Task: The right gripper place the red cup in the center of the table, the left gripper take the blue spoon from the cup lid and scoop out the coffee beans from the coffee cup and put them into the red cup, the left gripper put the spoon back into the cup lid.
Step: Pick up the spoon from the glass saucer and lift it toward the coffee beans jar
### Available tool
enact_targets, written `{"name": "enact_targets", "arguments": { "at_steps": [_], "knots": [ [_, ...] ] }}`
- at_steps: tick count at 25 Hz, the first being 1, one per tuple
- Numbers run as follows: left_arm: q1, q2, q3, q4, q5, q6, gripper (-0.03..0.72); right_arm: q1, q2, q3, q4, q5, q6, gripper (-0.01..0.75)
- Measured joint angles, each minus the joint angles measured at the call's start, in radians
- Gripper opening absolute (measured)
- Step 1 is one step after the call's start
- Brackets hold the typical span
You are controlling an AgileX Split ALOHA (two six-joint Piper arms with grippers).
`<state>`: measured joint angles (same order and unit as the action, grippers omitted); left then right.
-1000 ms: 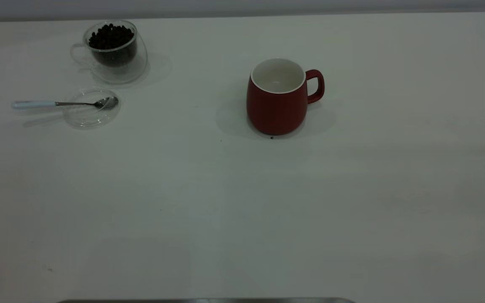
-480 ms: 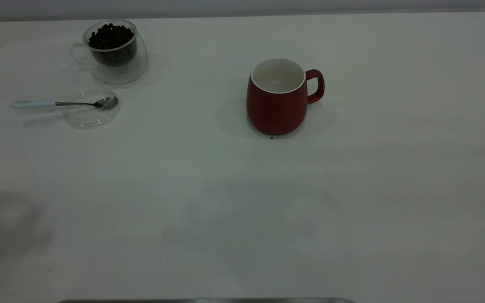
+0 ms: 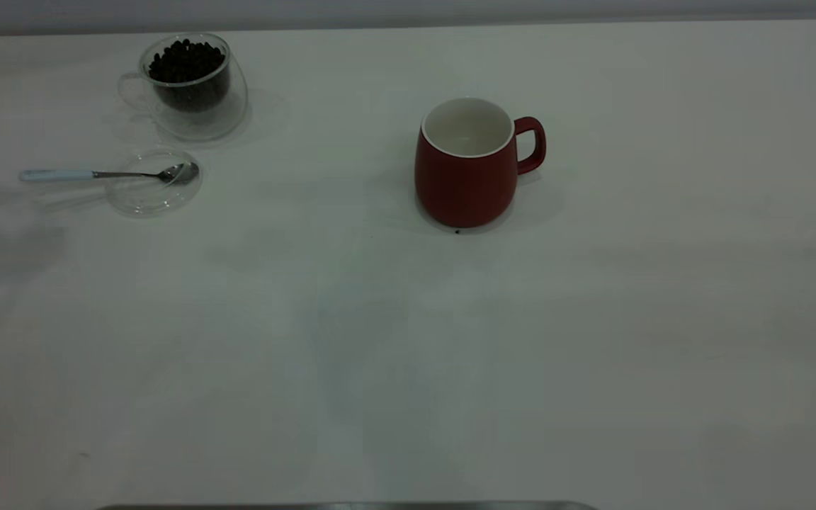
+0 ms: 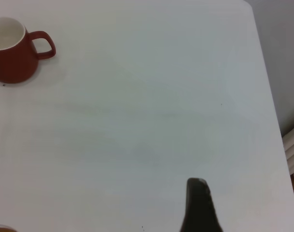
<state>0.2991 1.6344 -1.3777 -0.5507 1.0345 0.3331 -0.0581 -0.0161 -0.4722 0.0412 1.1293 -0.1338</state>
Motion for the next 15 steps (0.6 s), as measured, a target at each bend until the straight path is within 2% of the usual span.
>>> {"name": "enact_targets", "arguments": {
  "at_steps": [4, 7, 11, 15],
  "knots": [
    [0.122, 0.130, -0.046, -0.180, 0.075, 0.166, 0.595, 0.000, 0.000, 0.000, 0.000, 0.000, 0.000, 0.546],
    [0.181, 0.203, -0.048, -0.208, 0.078, 0.256, 0.595, 0.000, 0.000, 0.000, 0.000, 0.000, 0.000, 0.546],
    [0.222, 0.289, -0.048, -0.211, 0.072, 0.346, 0.595, 0.000, 0.000, 0.000, 0.000, 0.000, 0.000, 0.546],
    [0.234, 0.393, -0.049, -0.215, 0.053, 0.378, 0.595, 0.000, 0.000, 0.000, 0.000, 0.000, 0.000, 0.546]
  ]
}}
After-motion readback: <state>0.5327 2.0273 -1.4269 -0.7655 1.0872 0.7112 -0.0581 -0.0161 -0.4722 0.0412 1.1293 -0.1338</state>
